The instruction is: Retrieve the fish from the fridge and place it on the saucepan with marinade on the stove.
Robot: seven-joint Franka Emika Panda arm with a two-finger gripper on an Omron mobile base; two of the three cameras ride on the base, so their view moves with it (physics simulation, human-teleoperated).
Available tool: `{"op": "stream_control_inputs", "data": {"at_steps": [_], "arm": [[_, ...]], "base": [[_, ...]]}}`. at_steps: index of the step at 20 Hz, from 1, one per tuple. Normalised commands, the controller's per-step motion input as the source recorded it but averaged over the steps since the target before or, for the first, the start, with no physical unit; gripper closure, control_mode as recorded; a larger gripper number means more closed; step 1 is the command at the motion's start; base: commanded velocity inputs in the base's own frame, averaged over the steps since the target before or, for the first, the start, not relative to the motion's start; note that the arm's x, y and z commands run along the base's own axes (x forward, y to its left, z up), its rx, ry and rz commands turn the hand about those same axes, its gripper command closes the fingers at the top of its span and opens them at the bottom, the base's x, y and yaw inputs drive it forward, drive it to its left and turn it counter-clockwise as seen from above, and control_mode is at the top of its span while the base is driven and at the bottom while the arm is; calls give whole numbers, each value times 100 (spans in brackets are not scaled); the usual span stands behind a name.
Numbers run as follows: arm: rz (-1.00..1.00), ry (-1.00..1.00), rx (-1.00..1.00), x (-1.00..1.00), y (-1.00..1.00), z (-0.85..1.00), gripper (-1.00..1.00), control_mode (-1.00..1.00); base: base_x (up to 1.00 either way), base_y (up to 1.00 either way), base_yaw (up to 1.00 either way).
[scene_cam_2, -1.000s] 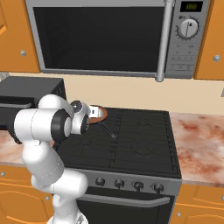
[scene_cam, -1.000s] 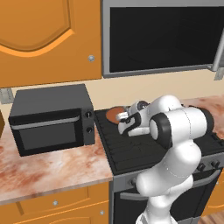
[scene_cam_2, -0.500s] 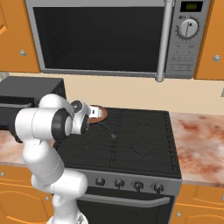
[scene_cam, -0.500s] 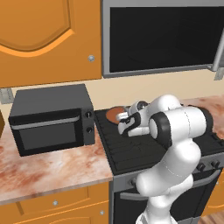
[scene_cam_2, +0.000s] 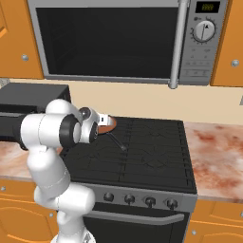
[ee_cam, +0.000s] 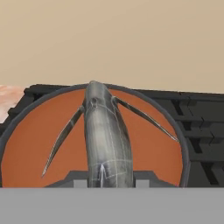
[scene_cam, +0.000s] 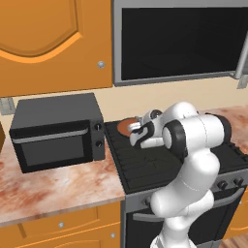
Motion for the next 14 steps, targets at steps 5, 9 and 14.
{"op": "stream_control_inputs", "data": {"at_steps": [5,9,14], "arm": [[0,0,0,5,0,-1,-100,-100],[0,0,0,0,0,0,-100,-100],[0,0,0,0,0,0,-100,-100]], "base": [[0,0,0],[0,0,0],[0,0,0]]}}
